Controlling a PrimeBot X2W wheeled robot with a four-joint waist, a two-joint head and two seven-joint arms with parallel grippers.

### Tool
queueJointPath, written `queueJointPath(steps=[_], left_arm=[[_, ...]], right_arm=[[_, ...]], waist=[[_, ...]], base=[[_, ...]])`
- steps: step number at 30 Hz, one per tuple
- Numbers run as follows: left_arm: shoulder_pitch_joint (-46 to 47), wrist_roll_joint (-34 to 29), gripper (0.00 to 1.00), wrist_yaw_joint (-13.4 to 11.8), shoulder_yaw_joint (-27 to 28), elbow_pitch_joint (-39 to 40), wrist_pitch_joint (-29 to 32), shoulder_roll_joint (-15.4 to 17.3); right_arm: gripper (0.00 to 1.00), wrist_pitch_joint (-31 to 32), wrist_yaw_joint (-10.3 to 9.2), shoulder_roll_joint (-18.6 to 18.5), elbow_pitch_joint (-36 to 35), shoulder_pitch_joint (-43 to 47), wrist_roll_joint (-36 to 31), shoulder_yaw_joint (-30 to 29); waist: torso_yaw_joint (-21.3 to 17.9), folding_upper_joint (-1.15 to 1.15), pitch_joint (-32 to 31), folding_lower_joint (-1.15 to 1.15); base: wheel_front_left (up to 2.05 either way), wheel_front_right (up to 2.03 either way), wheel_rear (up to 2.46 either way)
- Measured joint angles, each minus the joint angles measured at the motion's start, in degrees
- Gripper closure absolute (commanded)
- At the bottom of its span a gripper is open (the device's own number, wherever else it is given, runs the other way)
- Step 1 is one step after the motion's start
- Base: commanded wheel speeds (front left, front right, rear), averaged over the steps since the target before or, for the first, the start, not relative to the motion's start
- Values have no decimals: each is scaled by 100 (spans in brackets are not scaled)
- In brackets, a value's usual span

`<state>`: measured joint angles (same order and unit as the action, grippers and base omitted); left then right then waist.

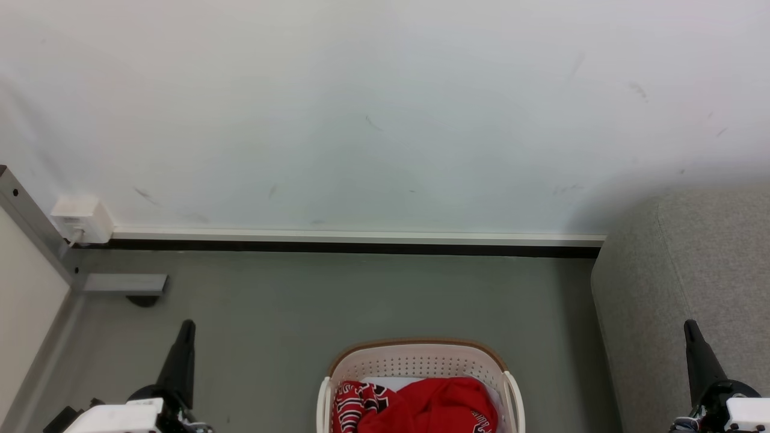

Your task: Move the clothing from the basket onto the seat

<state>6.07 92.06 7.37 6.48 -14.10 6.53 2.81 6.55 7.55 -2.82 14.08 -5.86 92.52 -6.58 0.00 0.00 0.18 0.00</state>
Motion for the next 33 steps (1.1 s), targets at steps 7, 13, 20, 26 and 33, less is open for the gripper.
queueJointPath(steps=[7, 13, 20, 26, 33], left_arm=[[0, 0, 100, 0, 0, 0, 0, 0], [0, 0, 100, 0, 0, 0, 0, 0], [-208, -3, 0, -33, -33, -211, -63, -60], [-205, -116, 0, -32, -113, -109, -220, -59], [-204, -604, 0, -32, -136, 64, -421, -57]], right_arm=[[100, 0, 0, 0, 0, 0, 0, 0], [100, 0, 0, 0, 0, 0, 0, 0], [0, -54, 0, 79, 188, 188, 0, 82], [0, -216, 0, 71, 54, 179, -105, 267], [0, -420, 0, 65, -98, 160, -553, 386]], waist=[[0, 0, 0, 0], [0, 0, 0, 0], [0, 0, 2, 0], [3, 0, 4, 0], [3, 0, 4, 0]], base=[[0, 0, 0], [0, 0, 0], [0, 0, 0], [0, 0, 0], [0, 0, 0]])
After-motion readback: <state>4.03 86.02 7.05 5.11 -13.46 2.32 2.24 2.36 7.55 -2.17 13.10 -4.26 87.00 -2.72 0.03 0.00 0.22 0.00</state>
